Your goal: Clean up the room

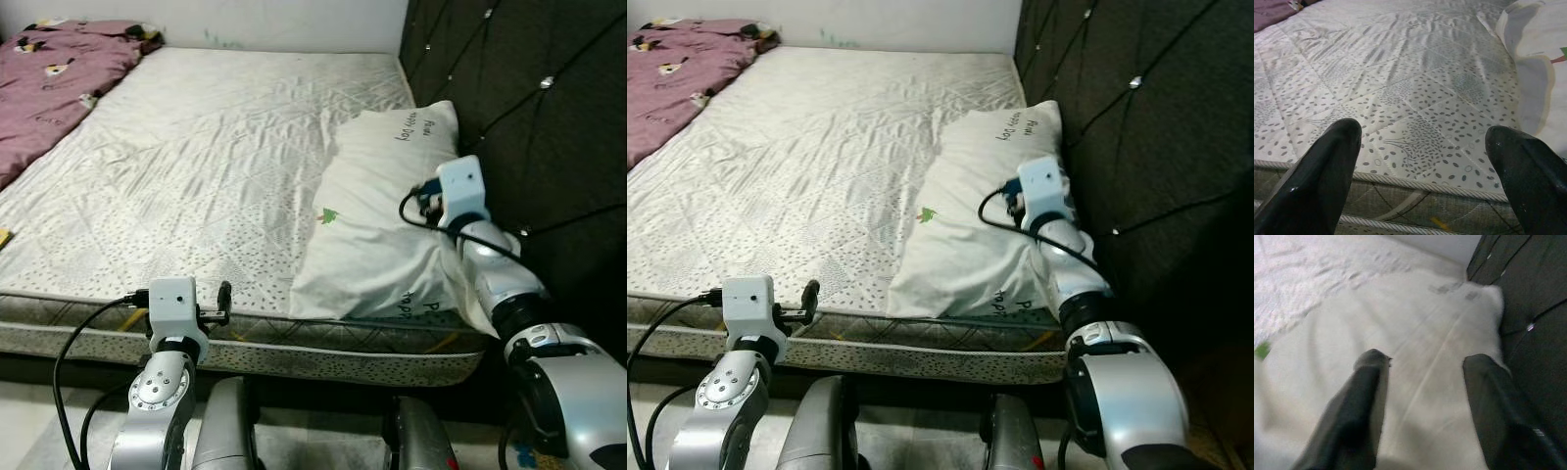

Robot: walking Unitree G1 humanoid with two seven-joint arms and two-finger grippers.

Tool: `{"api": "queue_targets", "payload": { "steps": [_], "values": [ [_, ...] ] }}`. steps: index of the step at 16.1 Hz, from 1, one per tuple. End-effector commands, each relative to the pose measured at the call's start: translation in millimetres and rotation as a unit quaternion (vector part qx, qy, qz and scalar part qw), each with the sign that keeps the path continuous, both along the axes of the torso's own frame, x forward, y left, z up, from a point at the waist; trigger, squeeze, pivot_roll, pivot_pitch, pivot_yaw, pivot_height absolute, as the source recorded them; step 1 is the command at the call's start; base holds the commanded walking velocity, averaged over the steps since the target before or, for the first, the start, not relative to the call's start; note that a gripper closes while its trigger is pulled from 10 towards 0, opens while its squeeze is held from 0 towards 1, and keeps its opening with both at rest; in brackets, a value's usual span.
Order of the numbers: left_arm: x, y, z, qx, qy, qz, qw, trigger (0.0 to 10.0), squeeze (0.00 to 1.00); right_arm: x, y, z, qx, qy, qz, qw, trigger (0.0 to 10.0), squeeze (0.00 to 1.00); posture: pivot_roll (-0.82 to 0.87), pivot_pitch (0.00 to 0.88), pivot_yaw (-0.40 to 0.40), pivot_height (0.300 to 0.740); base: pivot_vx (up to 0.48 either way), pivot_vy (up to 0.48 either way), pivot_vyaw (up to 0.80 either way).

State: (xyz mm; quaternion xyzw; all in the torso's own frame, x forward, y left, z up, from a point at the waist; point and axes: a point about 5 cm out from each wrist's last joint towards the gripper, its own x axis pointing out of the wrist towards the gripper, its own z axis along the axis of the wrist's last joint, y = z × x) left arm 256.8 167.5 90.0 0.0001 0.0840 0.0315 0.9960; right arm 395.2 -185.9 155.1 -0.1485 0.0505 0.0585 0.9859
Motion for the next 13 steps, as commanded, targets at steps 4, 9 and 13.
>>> {"api": "queue_targets", "payload": {
  "steps": [4,9,13],
  "values": [
    [-2.0,2.1,1.9,0.004,-0.001,0.005,1.0,10.0,0.0,-4.7,-3.1,-10.3,0.009,0.011,0.005,1.0,8.1,0.0,0.12,0.027,0.01,0.576,0.0,0.0,0.0],
    [-2.3,2.0,2.4,0.003,-0.003,0.007,1.0,10.0,0.0,-16.8,1.7,-34.0,0.046,0.053,0.036,0.997,10.0,0.0,0.12,0.027,0.01,0.576,0.0,0.0,0.0],
    [-2.2,1.2,1.7,0.003,0.0,0.003,1.0,10.0,0.0,-35.9,7.7,-80.7,0.065,0.188,0.009,0.98,10.0,0.0,0.12,0.032,0.014,0.576,0.0,0.0,0.0]
  ]
}}
